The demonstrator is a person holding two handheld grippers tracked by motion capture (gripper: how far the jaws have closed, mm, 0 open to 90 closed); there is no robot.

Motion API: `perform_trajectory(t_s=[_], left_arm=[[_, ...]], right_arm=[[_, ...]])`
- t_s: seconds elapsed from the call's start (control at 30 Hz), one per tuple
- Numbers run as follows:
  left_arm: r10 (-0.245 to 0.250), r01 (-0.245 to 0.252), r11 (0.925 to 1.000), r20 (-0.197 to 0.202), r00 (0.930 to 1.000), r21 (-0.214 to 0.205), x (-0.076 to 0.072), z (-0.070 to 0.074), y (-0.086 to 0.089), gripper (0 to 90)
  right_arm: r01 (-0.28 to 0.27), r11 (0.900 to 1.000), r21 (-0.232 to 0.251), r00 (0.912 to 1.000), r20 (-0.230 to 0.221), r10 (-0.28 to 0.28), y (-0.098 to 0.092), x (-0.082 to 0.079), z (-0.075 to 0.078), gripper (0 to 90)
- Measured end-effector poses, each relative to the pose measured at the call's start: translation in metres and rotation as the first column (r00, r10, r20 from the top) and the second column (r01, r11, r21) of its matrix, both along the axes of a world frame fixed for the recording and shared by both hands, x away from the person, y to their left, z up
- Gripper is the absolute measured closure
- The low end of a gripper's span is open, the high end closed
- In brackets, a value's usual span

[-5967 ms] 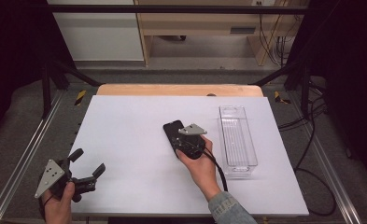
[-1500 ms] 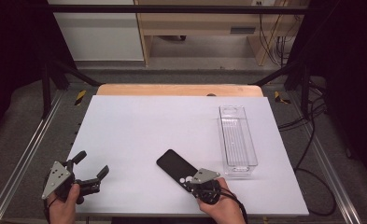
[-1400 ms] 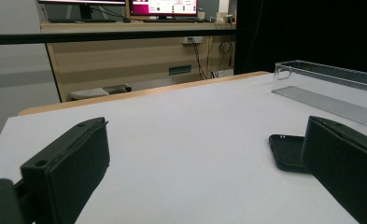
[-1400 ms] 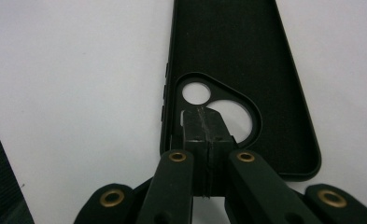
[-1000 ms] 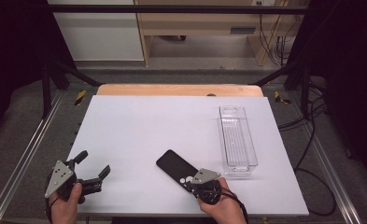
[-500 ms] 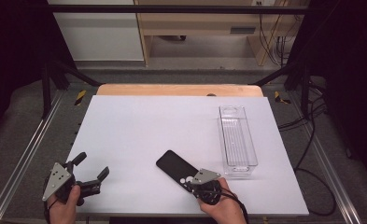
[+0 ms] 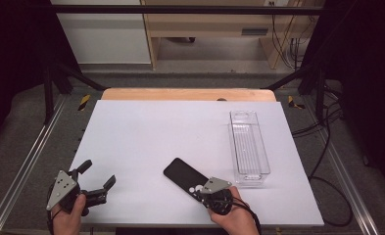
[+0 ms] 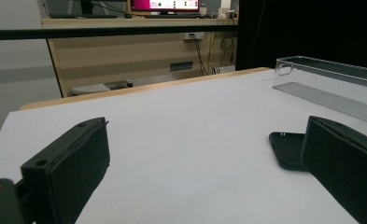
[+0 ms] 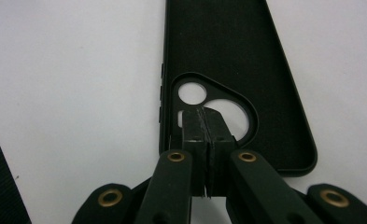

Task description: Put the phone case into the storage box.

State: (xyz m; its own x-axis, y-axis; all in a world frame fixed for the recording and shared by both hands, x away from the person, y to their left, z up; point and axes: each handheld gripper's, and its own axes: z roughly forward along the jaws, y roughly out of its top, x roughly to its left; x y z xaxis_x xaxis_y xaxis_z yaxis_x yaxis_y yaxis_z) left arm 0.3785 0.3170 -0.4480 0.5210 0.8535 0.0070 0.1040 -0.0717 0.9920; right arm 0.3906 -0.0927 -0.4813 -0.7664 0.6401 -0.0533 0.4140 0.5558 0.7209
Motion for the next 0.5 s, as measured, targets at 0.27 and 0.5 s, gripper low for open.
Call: perform_trajectory(t_s=[0.27,0.5], left_arm=[[-0.003,0.003,1.0,0.001,1.0,0.002,0.0,0.0,-0.001,1.3],[-0.004,0.004,1.0,0.003,1.0,0.004,0.0,0.0,-0.001,1.3]], right_arm=[[-0.017,0.9977,0.065,0.994,0.109,0.01,-0.003,-0.005,0.014,66.9],[0.037,0.9936,0.107,0.9933,0.105,-0.048,-0.001,-0.001,0.017,30.7]])
